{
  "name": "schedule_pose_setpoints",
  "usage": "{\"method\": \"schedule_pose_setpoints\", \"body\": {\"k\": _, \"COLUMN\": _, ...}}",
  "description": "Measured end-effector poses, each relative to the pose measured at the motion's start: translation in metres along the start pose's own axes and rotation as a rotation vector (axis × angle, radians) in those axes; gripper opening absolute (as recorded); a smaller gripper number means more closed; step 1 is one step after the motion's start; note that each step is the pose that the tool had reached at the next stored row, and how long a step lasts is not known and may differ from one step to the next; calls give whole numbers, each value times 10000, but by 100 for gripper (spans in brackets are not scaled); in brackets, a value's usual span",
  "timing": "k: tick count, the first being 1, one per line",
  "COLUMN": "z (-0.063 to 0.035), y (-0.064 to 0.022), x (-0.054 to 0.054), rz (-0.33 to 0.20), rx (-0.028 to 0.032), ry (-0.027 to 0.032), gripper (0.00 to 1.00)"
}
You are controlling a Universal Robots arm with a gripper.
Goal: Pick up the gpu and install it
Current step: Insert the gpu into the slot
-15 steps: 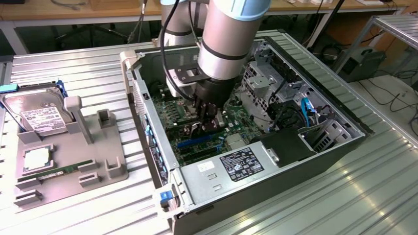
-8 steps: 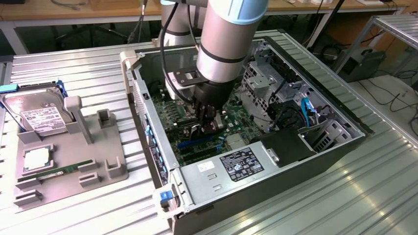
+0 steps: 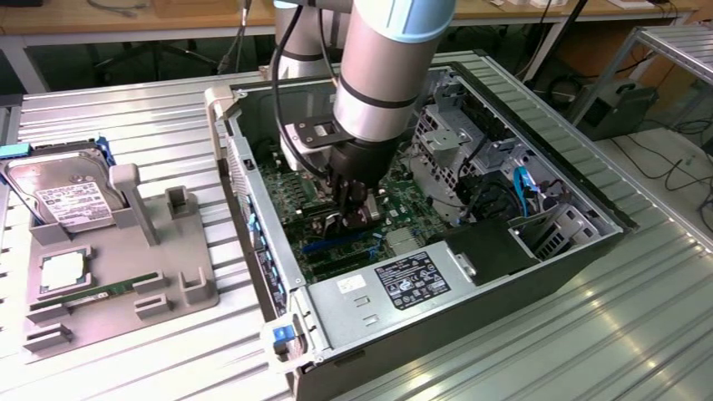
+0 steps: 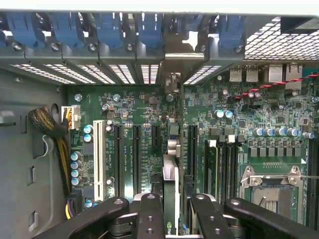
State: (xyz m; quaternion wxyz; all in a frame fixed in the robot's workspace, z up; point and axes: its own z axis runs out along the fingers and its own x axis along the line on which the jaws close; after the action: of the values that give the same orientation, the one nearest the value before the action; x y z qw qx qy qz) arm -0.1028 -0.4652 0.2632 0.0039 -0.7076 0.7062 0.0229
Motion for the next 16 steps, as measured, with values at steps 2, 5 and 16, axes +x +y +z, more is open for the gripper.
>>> {"method": "schedule_pose_setpoints", "body": {"k": 2, "z": 4, "y": 5, "x": 0, "rz": 4, "rx": 3, "ry": -1, "gripper": 26}}
{"method": "schedule_pose_setpoints", "body": {"k": 5, "z": 11, "y": 9, "x": 0, "rz": 71, "rx": 10, "ry": -2, "gripper": 26}}
{"method": "schedule_pose_setpoints", "body": {"k": 16, "z": 25, "y": 64, "x": 0, "rz": 249, "rx": 27, "ry": -7, "gripper": 26}}
